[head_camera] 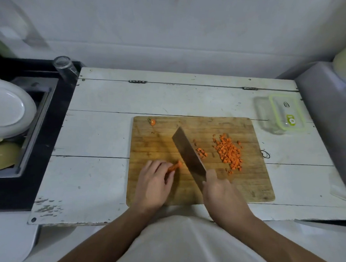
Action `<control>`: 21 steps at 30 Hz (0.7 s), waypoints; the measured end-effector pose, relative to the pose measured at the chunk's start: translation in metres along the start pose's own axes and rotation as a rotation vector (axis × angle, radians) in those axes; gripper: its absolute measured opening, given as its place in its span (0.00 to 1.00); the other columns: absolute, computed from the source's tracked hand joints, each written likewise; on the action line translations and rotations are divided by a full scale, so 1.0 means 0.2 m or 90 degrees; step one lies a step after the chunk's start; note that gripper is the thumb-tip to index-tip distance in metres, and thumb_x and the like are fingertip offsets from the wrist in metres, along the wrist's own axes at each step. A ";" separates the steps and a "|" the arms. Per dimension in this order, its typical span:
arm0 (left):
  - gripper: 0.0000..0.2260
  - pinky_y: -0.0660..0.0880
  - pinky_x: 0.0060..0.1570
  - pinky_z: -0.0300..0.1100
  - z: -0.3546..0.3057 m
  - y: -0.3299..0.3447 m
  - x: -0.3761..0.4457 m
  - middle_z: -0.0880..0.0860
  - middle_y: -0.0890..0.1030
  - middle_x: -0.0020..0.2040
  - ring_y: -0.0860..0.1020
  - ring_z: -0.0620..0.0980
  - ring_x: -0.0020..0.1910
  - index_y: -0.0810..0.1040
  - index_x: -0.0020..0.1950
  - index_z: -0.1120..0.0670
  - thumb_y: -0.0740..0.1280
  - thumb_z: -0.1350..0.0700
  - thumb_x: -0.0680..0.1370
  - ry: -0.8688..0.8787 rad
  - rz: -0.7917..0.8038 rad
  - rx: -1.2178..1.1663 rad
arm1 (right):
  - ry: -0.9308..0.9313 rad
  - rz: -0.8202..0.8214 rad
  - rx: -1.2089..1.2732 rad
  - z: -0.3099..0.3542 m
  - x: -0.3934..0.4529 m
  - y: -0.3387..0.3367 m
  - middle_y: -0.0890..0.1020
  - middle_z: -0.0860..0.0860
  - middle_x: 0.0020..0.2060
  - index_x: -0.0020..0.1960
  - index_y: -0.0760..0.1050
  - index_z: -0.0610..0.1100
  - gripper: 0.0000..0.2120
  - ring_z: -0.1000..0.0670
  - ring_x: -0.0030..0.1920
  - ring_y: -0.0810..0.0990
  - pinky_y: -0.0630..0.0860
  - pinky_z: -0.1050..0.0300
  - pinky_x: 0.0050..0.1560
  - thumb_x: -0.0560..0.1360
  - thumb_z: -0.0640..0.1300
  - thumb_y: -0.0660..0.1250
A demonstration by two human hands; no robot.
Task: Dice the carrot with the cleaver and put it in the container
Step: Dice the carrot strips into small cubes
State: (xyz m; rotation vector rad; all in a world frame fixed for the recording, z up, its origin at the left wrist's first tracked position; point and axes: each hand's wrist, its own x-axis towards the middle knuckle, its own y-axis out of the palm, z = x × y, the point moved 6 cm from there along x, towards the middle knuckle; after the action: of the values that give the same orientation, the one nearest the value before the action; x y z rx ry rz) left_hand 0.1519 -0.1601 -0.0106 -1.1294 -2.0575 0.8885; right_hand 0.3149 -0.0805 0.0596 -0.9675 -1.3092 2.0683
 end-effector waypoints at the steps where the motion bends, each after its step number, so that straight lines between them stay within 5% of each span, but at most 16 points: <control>1: 0.10 0.75 0.57 0.45 0.00 0.01 0.01 0.47 0.81 0.56 0.75 0.46 0.56 0.83 0.59 0.51 0.67 0.51 0.81 0.011 -0.002 0.005 | -0.005 0.018 -0.007 0.01 -0.01 0.01 0.81 0.46 0.39 0.50 0.60 0.49 0.06 0.41 0.38 0.80 0.72 0.47 0.35 0.82 0.41 0.55; 5: 0.06 0.73 0.50 0.49 0.00 0.06 0.02 0.47 0.83 0.52 0.76 0.50 0.52 0.86 0.55 0.52 0.71 0.57 0.80 0.067 -0.025 0.017 | 0.016 0.103 -0.055 0.05 -0.02 0.06 0.81 0.44 0.43 0.51 0.58 0.47 0.13 0.39 0.45 0.81 0.67 0.49 0.38 0.77 0.33 0.60; 10: 0.12 0.70 0.42 0.50 0.00 0.08 0.03 0.51 0.81 0.44 0.75 0.56 0.47 0.82 0.45 0.56 0.71 0.71 0.67 0.088 -0.001 0.048 | 0.002 0.046 -0.105 0.19 0.14 0.09 0.83 0.44 0.47 0.60 0.63 0.43 0.13 0.39 0.49 0.84 0.72 0.48 0.39 0.79 0.31 0.56; 13: 0.09 0.71 0.44 0.50 0.01 0.08 0.02 0.49 0.80 0.45 0.75 0.54 0.47 0.83 0.46 0.55 0.73 0.67 0.71 0.093 0.007 0.053 | -0.002 0.002 -0.048 0.20 0.23 0.09 0.84 0.42 0.47 0.59 0.64 0.43 0.09 0.37 0.49 0.84 0.73 0.46 0.42 0.81 0.34 0.54; 17: 0.10 0.73 0.55 0.46 0.00 0.05 -0.02 0.47 0.83 0.56 0.77 0.50 0.54 0.85 0.60 0.53 0.69 0.58 0.80 0.104 -0.025 0.006 | 0.020 -0.013 0.048 0.06 0.13 0.05 0.82 0.45 0.40 0.52 0.60 0.49 0.05 0.39 0.40 0.82 0.77 0.46 0.39 0.84 0.41 0.54; 21: 0.11 0.73 0.61 0.43 0.03 0.04 -0.03 0.49 0.79 0.59 0.77 0.49 0.57 0.85 0.61 0.54 0.69 0.55 0.81 0.040 -0.044 -0.022 | 0.001 0.008 0.003 0.02 0.01 0.00 0.81 0.44 0.39 0.50 0.58 0.49 0.06 0.38 0.40 0.80 0.68 0.48 0.35 0.83 0.42 0.54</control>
State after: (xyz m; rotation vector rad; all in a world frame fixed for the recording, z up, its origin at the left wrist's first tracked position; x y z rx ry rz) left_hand 0.1534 -0.1630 -0.0217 -1.0826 -2.0554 0.7781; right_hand 0.3101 -0.0821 0.0596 -0.9780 -1.3000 2.0788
